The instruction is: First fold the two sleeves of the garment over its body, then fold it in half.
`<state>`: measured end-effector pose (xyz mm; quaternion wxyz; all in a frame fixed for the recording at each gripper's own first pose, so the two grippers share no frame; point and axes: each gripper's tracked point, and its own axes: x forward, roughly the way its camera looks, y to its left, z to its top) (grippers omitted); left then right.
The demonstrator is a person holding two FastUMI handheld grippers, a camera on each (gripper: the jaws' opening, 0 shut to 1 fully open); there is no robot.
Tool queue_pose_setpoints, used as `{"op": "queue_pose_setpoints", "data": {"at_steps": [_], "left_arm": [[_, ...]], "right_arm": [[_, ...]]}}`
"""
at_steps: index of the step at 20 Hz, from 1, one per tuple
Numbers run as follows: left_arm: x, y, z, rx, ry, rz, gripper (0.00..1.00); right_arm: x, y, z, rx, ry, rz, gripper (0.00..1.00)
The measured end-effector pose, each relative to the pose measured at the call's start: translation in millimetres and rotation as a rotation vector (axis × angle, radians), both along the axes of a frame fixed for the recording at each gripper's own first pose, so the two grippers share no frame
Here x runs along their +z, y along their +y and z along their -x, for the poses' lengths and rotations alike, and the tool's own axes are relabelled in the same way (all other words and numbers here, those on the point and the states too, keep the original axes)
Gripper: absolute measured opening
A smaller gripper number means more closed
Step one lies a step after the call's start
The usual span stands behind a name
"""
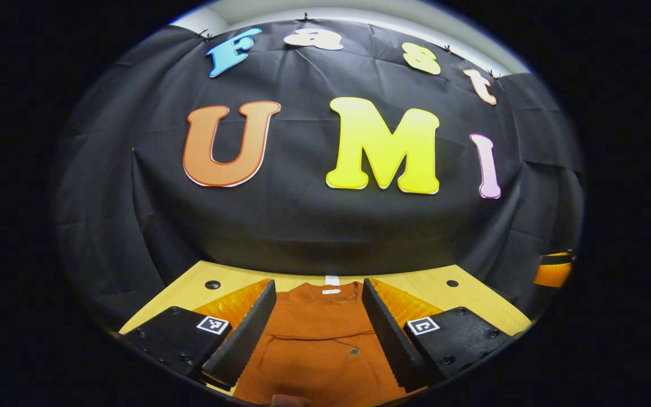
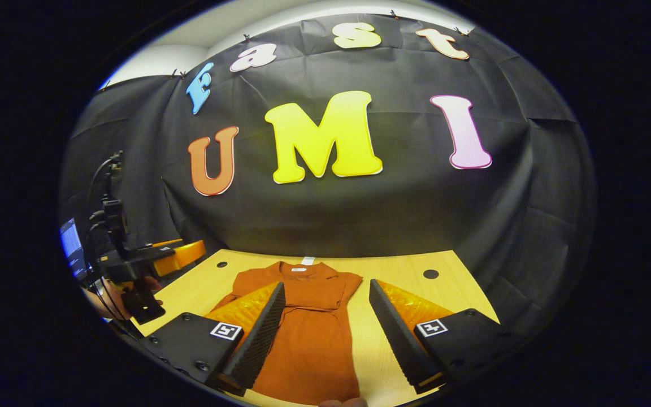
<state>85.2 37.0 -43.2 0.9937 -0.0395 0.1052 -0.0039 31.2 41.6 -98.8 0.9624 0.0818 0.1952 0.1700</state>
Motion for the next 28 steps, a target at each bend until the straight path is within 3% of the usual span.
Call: {"op": "queue_pose_setpoints", "data": {"at_steps": [5, 9, 14, 19, 21, 23, 28], "left_arm": [[-2.8, 39.4, 38.1, 0.033, 0.012, 0.019, 0.98], [-44.9, 46.8, 71.2, -0.046, 0.125, 0.058, 0.99], [-154.3, 71.3, 140.5, -0.11, 0.44, 0.074, 0.99], [-242.0, 81.5, 220.8, -0.101, 0.692, 0.223, 0.99], [-257.8, 81.4, 223.2, -0.086, 0.73, 0.239, 0.99], [-269.8, 85.5, 230.5, -0.073, 0.754, 0.229, 0.99], [-271.8, 83.1, 227.5, -0.051, 0.745, 0.209, 0.98]], "right_arm": [[-9.1, 0.9, 4.4, -0.009, 0.021, 0.022, 0.96], [-25.6, -6.5, 13.1, 0.006, 0.069, 0.032, 0.96], [-101.2, -33.2, 52.0, 0.036, 0.24, 0.116, 0.96], [-196.1, -57.3, 114.6, 0.01, 0.48, 0.162, 0.97], [-223.9, -59.9, 128.1, 0.001, 0.539, 0.196, 0.94], [-245.5, -62.5, 135.1, -0.018, 0.582, 0.216, 0.97], [-282.1, -56.9, 142.1, -0.044, 0.665, 0.253, 0.94]]}}
